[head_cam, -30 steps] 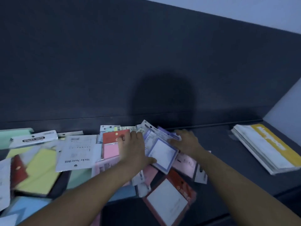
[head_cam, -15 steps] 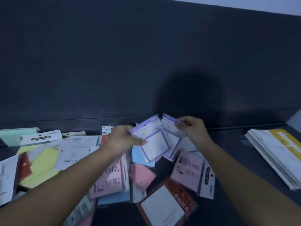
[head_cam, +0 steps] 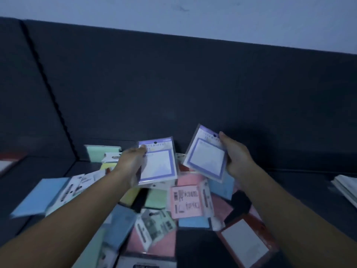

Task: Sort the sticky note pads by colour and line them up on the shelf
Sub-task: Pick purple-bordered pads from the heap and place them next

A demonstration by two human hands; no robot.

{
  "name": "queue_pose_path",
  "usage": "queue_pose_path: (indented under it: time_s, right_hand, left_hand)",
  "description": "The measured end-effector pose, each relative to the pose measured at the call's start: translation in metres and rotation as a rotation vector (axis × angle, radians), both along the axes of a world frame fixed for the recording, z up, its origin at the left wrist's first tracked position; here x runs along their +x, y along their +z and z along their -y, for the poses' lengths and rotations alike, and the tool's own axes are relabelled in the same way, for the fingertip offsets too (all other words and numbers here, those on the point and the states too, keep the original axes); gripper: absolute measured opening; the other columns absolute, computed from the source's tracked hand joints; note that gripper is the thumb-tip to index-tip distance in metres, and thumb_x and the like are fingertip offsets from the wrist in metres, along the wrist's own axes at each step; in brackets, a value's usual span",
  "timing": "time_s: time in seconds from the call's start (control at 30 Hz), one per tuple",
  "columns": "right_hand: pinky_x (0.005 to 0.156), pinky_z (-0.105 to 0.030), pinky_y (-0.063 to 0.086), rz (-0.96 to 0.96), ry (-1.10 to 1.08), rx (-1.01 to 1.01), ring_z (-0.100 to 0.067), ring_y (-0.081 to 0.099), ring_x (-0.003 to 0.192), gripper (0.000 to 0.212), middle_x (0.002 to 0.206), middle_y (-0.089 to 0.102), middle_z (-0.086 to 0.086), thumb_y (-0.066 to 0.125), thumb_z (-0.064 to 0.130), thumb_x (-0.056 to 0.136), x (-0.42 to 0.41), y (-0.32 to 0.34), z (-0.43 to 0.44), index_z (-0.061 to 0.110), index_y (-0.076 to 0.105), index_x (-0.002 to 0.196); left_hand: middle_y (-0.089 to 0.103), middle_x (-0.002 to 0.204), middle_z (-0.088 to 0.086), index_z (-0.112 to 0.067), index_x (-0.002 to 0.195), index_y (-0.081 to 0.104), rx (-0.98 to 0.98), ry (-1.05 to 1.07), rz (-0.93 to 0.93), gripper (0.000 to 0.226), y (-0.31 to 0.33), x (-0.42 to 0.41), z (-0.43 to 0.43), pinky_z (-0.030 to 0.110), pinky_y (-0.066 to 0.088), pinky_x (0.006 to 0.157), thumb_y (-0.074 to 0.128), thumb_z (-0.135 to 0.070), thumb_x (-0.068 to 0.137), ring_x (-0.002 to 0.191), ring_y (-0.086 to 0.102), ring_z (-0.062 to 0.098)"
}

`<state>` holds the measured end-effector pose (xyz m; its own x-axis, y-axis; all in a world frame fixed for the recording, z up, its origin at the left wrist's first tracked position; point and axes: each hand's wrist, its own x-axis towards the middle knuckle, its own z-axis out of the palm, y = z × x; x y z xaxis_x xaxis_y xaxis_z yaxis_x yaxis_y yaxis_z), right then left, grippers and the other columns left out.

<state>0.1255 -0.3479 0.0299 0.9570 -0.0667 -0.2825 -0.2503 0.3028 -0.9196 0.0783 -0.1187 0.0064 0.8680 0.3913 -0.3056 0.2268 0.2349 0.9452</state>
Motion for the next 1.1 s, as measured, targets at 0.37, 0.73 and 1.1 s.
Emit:
queue_pose_path:
  time_s: [0.37, 0.73, 1.1]
  right_hand:
    - [0.065, -0.032, 0.057, -0.353, 0.597, 0.127, -0.022, 0.067, 0.063, 0.016, 0.081, 0.069, -0.012, 0.065, 0.016, 0.082, -0.085, -0.034, -0.245, 0.008, 0.061, 0.095]
    - [0.074, -0.036, 0.052, -0.291, 0.665, 0.124, -0.024, 0.070, 0.071, 0.015, 0.081, 0.072, -0.015, 0.049, -0.010, 0.088, -0.146, -0.050, -0.371, -0.001, 0.061, 0.089]
    - [0.074, -0.041, 0.053, -0.173, 0.300, -0.177, -0.029, 0.061, 0.081, 0.023, 0.097, 0.064, -0.019, 0.068, 0.013, 0.084, -0.091, -0.068, -0.428, 0.000, 0.059, 0.102]
  left_hand:
    - [0.062, 0.052, 0.006, -0.002, 0.083, 0.057, -0.155, -0.013, -0.091, 0.014, -0.010, -0.162, -0.232, 0.018, 0.045, 0.035, 0.046, 0.003, 0.091, 0.038, 0.058, 0.013]
    - [0.063, 0.070, 0.008, -0.005, 0.099, 0.057, -0.173, 0.116, -0.135, 0.008, -0.042, -0.245, -0.351, 0.017, 0.045, 0.039, 0.054, -0.007, 0.092, 0.057, 0.060, 0.017]
    - [0.070, 0.079, 0.004, -0.013, 0.105, 0.061, -0.037, 0.101, -0.097, 0.017, -0.053, -0.198, -0.380, 0.024, 0.049, 0.053, 0.051, -0.008, 0.093, 0.062, 0.064, 0.015]
